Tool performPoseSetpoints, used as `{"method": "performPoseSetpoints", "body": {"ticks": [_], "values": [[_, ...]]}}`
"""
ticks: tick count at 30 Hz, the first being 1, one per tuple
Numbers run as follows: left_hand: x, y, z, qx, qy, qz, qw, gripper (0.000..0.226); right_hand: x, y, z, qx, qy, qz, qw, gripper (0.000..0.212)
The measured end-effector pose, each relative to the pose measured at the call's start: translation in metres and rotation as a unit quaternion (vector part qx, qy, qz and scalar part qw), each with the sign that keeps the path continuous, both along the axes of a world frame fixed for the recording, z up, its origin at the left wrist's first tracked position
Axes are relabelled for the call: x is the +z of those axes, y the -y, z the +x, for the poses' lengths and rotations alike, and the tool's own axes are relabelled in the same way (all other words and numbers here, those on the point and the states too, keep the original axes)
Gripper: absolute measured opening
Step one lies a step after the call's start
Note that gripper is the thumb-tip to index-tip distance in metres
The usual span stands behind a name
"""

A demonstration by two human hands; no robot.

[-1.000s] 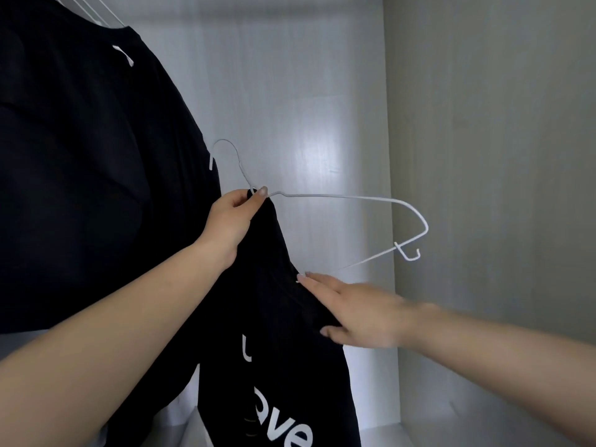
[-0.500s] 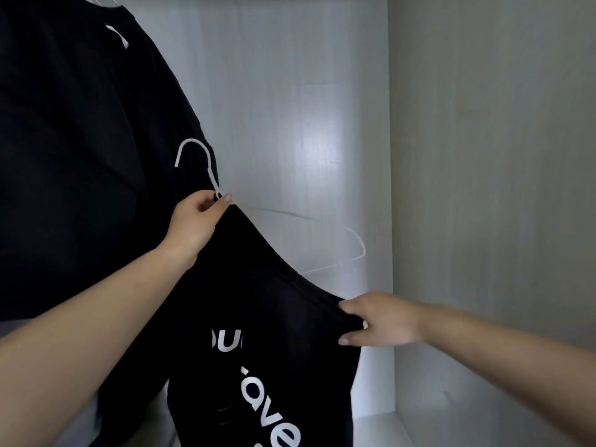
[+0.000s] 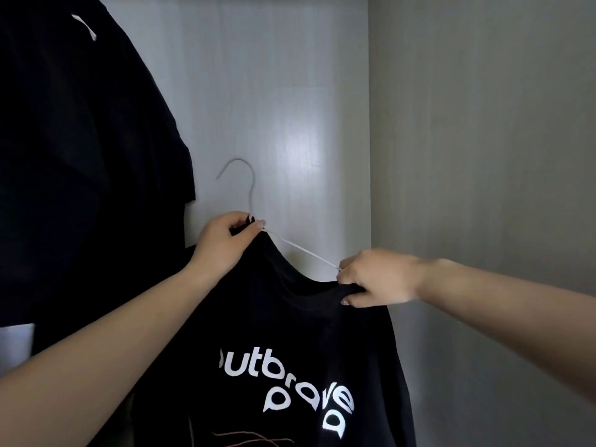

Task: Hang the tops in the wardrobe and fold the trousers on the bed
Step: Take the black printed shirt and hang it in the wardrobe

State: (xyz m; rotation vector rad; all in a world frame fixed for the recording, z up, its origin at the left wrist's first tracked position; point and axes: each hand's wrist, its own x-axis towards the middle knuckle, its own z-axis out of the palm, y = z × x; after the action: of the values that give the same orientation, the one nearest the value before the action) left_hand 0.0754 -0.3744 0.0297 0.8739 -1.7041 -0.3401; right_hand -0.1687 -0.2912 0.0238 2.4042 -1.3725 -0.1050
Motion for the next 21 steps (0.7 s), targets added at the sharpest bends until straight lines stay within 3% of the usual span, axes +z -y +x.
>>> {"method": "performPoseSetpoints", "body": {"ticks": [11,18,21], "values": [[0.001,-0.008,-0.008,-0.024,0.094,-0.028,0.995,0.005,0.009,-0.009,0.000,0.025,-0.014,-0.082,0.996,0.029],[-0.010,0.004,0.036,0.061,0.059,0.006,0.996,0.017,0.008,-0.018,-0.025,0.004,-0.039,-0.093,0.995,0.035],[-0.012,0.011,0.038,0.094,0.065,0.013,0.993,0.029,0.006,-0.015,-0.026,0.030,0.001,-0.105,0.994,0.033]]}}
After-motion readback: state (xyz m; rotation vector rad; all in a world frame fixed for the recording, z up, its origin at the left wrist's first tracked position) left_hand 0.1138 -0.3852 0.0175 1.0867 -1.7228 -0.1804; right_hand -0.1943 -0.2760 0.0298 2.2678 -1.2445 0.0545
